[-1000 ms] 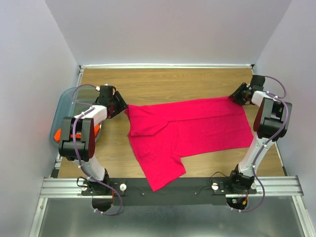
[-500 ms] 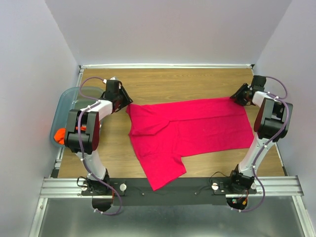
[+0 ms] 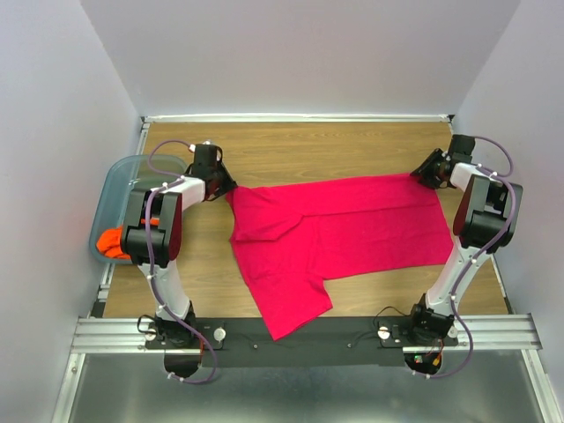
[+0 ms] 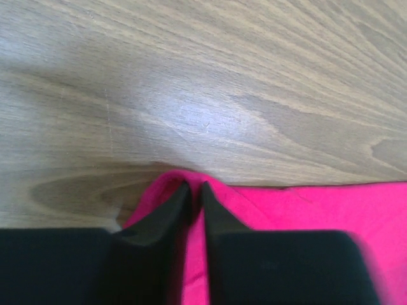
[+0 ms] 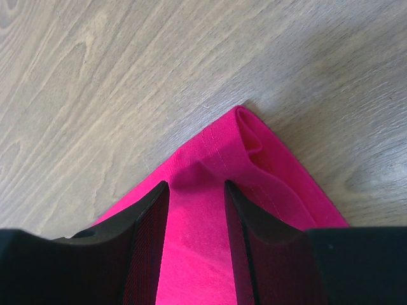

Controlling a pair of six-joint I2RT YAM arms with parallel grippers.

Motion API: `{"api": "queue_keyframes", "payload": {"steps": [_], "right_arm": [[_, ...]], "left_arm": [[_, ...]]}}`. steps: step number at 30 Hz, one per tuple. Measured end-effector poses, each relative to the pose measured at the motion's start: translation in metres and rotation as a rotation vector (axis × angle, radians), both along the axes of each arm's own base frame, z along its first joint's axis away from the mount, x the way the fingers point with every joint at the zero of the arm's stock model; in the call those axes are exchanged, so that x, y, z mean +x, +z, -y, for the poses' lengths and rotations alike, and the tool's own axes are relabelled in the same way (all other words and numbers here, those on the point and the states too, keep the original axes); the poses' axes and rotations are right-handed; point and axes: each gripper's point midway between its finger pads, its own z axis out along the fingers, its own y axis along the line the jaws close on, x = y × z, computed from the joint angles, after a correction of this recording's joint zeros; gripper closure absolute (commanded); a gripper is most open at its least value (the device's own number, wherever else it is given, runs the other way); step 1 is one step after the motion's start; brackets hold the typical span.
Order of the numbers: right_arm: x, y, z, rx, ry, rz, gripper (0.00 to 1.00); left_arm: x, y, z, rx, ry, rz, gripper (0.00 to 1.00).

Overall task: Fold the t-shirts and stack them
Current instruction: Fold the tshirt

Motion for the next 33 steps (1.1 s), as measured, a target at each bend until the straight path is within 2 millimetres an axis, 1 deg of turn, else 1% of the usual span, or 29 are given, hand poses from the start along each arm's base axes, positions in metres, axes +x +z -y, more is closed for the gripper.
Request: {"api": "queue_keyframes", "payload": {"steps": [1, 3, 7, 11, 13, 15, 16, 17, 20, 21, 23, 24, 25, 26, 28, 30, 33], "right_arm": [[0.000, 0.000, 0.000, 0.000, 0.000, 0.000, 0.52], [0.000, 0.000, 0.000, 0.000, 0.000, 0.000, 0.52], [-0.001, 0.000, 0.007, 0.001, -0.014, 0.000, 0.52], [-0.005, 0.000, 0.026, 0.002, -0.054, -0.001, 0.52], [-0.007, 0.000, 0.032, 0.005, -0.068, 0.000, 0.52], [-0.007, 0.001, 0.034, 0.006, -0.072, 0.002, 0.52], [-0.007, 0.001, 0.034, 0.008, -0.070, 0.002, 0.52], [-0.007, 0.001, 0.034, 0.009, -0.068, 0.001, 0.52], [-0.006, 0.002, 0.033, 0.013, -0.060, 0.004, 0.51], [-0.006, 0.002, 0.032, 0.012, -0.054, 0.005, 0.50], [-0.006, 0.002, 0.032, 0.014, -0.048, 0.007, 0.49], [-0.006, 0.003, 0.032, 0.014, -0.044, 0.009, 0.49], [-0.007, 0.004, 0.032, 0.012, -0.040, 0.010, 0.48], [-0.007, 0.006, 0.031, 0.010, -0.037, 0.011, 0.46], [-0.010, 0.011, 0.030, 0.005, -0.032, 0.015, 0.43], [-0.013, 0.022, 0.028, -0.004, -0.024, 0.027, 0.42], [-0.014, 0.053, 0.020, -0.022, -0.009, 0.071, 0.42]], "left_arm": [[0.000, 0.000, 0.000, 0.000, 0.000, 0.000, 0.93], [0.000, 0.000, 0.000, -0.001, 0.006, -0.002, 1.00], [-0.001, -0.002, -0.009, 0.007, 0.040, -0.006, 1.00], [-0.012, -0.010, -0.022, -0.001, 0.081, -0.034, 1.00], [-0.013, -0.011, -0.024, -0.009, 0.093, -0.036, 1.00], [-0.012, -0.011, -0.023, -0.014, 0.094, -0.029, 0.97], [-0.011, -0.010, -0.023, -0.017, 0.092, -0.027, 0.93], [-0.011, -0.009, -0.022, -0.018, 0.090, -0.022, 0.86], [-0.008, -0.006, -0.021, -0.021, 0.082, -0.013, 0.70], [-0.006, -0.004, -0.021, -0.019, 0.080, -0.008, 0.56], [-0.001, 0.002, -0.022, -0.011, 0.078, 0.010, 0.45], [0.003, 0.006, -0.022, 0.000, 0.074, 0.024, 0.33], [0.004, 0.009, -0.023, 0.007, 0.075, 0.033, 0.28], [0.005, 0.013, -0.025, 0.019, 0.077, 0.041, 0.19], [0.005, 0.019, -0.027, 0.032, 0.083, 0.052, 0.13], [0.004, 0.030, -0.030, 0.060, 0.088, 0.071, 0.12], [-0.002, 0.054, -0.035, 0.140, 0.090, 0.106, 0.12]]}}
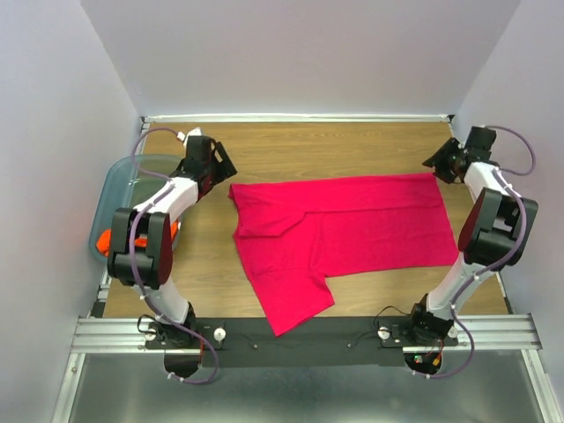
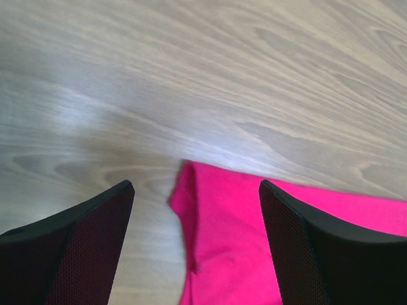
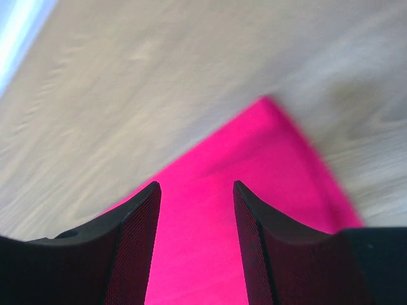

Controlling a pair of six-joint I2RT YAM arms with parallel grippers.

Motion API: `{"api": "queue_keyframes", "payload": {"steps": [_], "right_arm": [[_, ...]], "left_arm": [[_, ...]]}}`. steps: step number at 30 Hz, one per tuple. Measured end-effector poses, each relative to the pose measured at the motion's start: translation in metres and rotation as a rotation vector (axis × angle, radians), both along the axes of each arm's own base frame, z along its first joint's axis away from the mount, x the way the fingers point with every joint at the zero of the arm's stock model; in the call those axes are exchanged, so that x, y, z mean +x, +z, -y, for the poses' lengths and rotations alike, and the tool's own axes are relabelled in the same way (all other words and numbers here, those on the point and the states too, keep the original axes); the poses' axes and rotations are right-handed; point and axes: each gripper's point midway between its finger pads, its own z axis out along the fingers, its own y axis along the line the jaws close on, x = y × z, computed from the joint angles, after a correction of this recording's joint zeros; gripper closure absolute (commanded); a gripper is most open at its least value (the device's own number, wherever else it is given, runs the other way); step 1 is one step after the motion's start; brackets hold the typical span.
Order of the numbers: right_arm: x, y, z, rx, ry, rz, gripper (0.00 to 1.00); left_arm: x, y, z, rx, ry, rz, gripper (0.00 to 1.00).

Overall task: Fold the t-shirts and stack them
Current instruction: Fold the tshirt

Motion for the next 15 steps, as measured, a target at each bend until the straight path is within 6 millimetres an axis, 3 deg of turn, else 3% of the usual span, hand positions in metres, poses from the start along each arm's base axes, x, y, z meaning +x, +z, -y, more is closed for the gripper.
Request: {"api": "queue_keyframes", "payload": {"steps": [3, 5, 7, 9, 11, 14, 15], "right_arm": [[0.002, 0.043, -0.024, -0.035, 0.042, 0.078, 0.42], [0.000, 0.077, -0.060, -0.055, 0.113, 0.149, 0.41], [-0.005, 0.094, -0.092, -0.059, 0.177, 0.187, 0.37], [-0.018, 0.097, -0.122, -0.050, 0.240, 0.192, 0.33], [-0.032, 0.092, -0.147, -0.039, 0.299, 0.182, 0.20], [-0.056, 0.074, -0.171, -0.024, 0.358, 0.129, 0.11], [-0.065, 0.068, -0.179, -0.017, 0.376, 0.111, 0.11]], "left_arm": [[-0.008, 0.031, 0.022, 0.098, -0.057, 0.054, 0.14], [-0.021, 0.054, 0.059, 0.162, -0.142, 0.106, 0.18], [-0.044, 0.068, 0.096, 0.224, -0.236, 0.142, 0.19], [-0.067, 0.072, 0.122, 0.269, -0.308, 0.157, 0.21], [-0.095, 0.064, 0.146, 0.328, -0.384, 0.144, 0.23], [-0.124, 0.045, 0.160, 0.427, -0.448, 0.102, 0.28], [-0.135, 0.037, 0.168, 0.463, -0.483, 0.087, 0.34]]}}
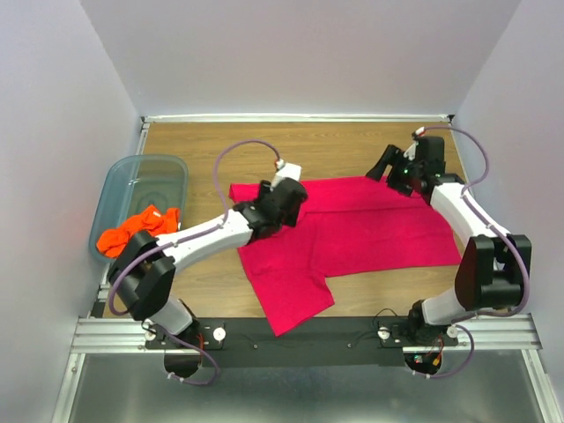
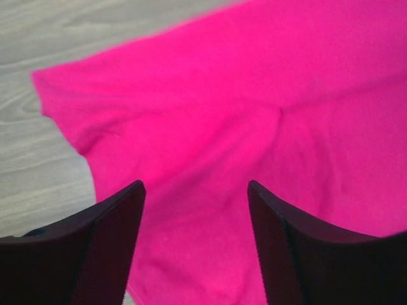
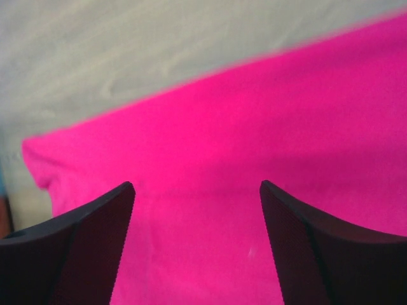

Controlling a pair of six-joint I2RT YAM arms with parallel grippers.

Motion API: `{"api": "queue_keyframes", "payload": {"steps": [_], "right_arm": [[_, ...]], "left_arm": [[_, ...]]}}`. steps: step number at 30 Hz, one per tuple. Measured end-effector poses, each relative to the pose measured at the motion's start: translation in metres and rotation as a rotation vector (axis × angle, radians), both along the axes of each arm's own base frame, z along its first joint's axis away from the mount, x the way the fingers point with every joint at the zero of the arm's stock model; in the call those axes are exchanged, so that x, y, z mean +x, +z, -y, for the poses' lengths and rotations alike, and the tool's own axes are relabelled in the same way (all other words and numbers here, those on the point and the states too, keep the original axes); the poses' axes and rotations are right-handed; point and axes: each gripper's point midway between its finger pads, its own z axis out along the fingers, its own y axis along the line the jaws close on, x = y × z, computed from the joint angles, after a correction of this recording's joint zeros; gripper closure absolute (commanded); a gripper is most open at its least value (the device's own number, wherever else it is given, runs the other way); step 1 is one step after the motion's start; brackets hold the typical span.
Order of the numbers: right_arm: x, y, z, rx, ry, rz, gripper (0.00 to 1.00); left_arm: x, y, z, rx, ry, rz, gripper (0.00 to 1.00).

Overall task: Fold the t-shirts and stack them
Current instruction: Fold the tshirt

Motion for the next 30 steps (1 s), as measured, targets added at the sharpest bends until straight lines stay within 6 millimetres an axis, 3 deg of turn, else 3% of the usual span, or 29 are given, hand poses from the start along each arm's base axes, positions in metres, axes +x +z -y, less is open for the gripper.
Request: {"api": "queue_keyframes", "payload": {"steps": [5, 9, 12, 30], "right_arm": [[-0.039, -0.025, -0.016, 0.000, 0.047, -0.081, 0.11], [-0.051, -0.022, -0.016, -0.003, 0.048, -0.077, 0.11], [-0.051, -0.015, -0.016, -0.002, 0.049, -0.056, 0.11], [-0.057, -0.017, -0.013, -0.027, 0.056, -0.062, 0.11]], "left_arm": [[-0.029, -0.040, 0.023, 0.160, -0.111, -0.050, 0.38], [-0.033, -0.066, 0.024, 0.268, -0.154, -0.092, 0.38], [-0.028, -0.072, 0.025, 0.310, -0.163, -0.093, 0.44], [-0.014, -0.091, 0.026, 0.440, -0.188, -0.070, 0.45]]}}
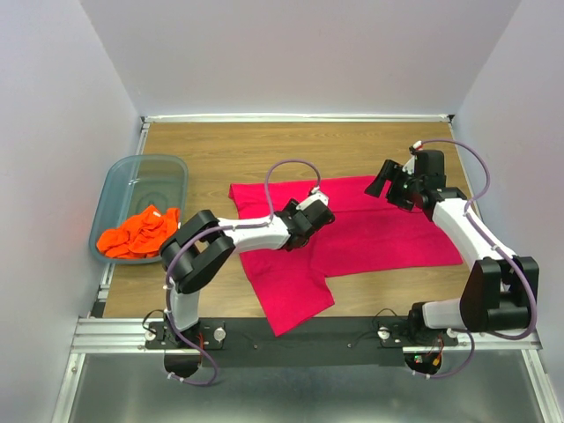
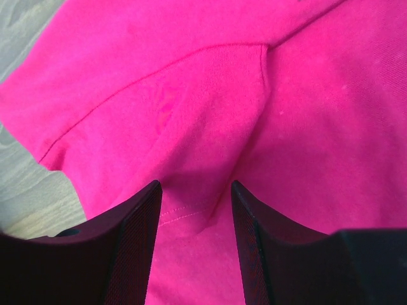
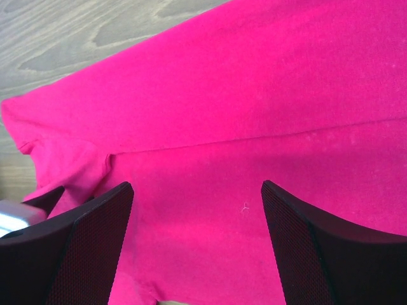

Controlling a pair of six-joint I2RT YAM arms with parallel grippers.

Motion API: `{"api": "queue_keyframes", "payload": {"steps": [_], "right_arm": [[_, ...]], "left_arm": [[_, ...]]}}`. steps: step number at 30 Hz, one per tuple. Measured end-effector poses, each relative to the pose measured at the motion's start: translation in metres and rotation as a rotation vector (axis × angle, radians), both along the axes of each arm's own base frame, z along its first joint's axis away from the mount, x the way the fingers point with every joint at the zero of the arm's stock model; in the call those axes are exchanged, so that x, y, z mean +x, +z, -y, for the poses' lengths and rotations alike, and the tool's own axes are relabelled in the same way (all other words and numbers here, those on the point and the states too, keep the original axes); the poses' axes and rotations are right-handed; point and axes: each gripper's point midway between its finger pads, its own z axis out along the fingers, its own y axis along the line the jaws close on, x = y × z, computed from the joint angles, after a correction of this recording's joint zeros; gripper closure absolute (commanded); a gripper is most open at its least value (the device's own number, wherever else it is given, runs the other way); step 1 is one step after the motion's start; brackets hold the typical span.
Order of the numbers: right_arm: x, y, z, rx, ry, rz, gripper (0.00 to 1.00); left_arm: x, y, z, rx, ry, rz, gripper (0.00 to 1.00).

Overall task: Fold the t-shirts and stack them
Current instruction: Fold the tshirt

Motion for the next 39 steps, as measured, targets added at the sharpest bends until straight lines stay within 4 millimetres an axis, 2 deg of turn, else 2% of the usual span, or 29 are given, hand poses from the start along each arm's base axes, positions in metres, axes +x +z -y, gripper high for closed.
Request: {"api": "queue_keyframes", "payload": {"steps": [5, 10, 11, 22, 28, 35, 39], "right_arm": [[0.000, -0.002, 0.000, -0.002, 0.002, -0.006, 0.11], [0.000, -0.003, 0.000, -0.002, 0.002, -0.009, 0.11], [-0.001, -0.003, 0.000, -0.002, 0.002, -0.010, 0.11], [-0.001, -0.003, -0.001, 0.003, 0.006, -0.011, 0.11], [-0.001, -0.003, -0.003, 0.009, 0.013, -0.014, 0.11], [-0.002, -0.005, -0.006, 0.023, 0.028, -0.023, 0.11], [-0.003, -0.005, -0.008, 0.031, 0.036, -0.024, 0.11]], "left_arm": [[0.000, -0.009, -0.003, 0.029, 0.000, -0.008, 0.45], [0.004, -0.005, -0.005, 0.044, 0.009, 0.018, 0.45], [0.005, -0.004, -0.007, 0.054, 0.013, 0.029, 0.51], [0.023, 0.009, -0.029, 0.142, 0.047, 0.100, 0.53], [0.053, 0.022, -0.053, 0.151, 0.123, 0.129, 0.53], [0.099, 0.055, -0.055, 0.076, 0.200, 0.205, 0.51], [0.109, 0.068, -0.053, 0.024, 0.214, 0.217, 0.45]]}}
